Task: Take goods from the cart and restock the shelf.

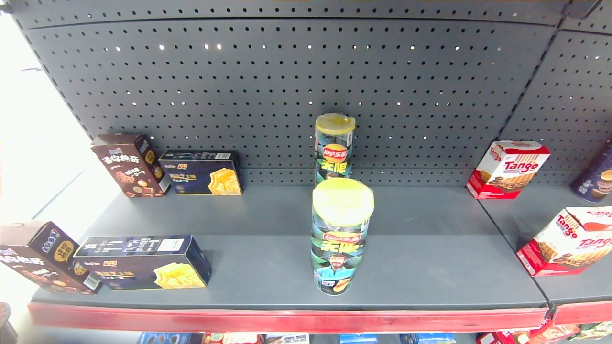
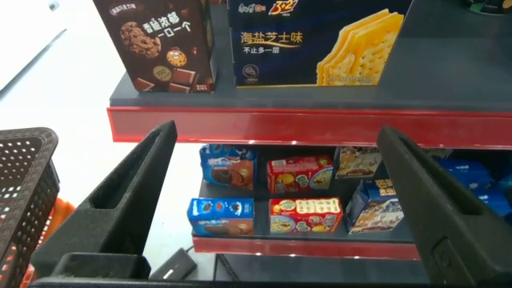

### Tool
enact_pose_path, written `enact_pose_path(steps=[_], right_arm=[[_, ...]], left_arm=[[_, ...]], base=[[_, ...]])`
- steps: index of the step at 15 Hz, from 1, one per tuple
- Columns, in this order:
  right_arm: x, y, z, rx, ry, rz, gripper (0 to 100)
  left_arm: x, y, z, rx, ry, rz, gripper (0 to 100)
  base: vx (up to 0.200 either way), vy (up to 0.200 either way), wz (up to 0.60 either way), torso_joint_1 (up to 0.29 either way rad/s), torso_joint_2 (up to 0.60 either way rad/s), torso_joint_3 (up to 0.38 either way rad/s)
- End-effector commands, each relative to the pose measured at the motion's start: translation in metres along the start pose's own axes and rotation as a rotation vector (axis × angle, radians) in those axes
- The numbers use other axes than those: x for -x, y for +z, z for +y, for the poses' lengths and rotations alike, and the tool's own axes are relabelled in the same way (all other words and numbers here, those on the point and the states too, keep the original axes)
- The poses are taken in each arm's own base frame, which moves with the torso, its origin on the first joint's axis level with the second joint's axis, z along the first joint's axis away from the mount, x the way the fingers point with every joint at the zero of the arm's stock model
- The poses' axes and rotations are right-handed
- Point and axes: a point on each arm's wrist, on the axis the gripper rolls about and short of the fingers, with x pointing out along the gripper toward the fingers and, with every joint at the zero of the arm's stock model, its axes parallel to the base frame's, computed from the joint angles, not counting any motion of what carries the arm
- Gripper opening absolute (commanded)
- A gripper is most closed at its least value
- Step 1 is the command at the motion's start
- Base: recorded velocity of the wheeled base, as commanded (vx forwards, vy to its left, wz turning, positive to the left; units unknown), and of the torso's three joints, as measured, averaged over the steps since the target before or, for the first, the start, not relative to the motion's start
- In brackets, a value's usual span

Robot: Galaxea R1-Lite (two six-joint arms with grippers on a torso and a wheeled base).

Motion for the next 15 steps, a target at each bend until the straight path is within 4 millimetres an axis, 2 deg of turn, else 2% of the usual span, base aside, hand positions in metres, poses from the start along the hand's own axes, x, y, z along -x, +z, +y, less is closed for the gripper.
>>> enact_pose_path(steps=[1,2,15], right_arm=[[-0.0001,-0.0002,0.0000,0.000,0.000,0.002,100],[-0.0001,-0.0002,0.0000,0.000,0.000,0.002,100],[0.0000,0.0002,0.0000,0.000,0.000,0.000,100]], left_arm=[[-0.0001,-0.0001,0.0000,-0.002,-0.002,0.002,100],[-0.0001,-0.0001,0.0001,0.003,0.004,0.002,100],[-0.0001,0.0001,0.0001,0.008,0.006,0.001,100]], base=[[-0.200,0.000,0.00,0.007,0.01,0.002],[-0.200,0.000,0.00,-0.002,0.01,0.007],[0.000,0.000,0.00,0.000,0.00,0.000]])
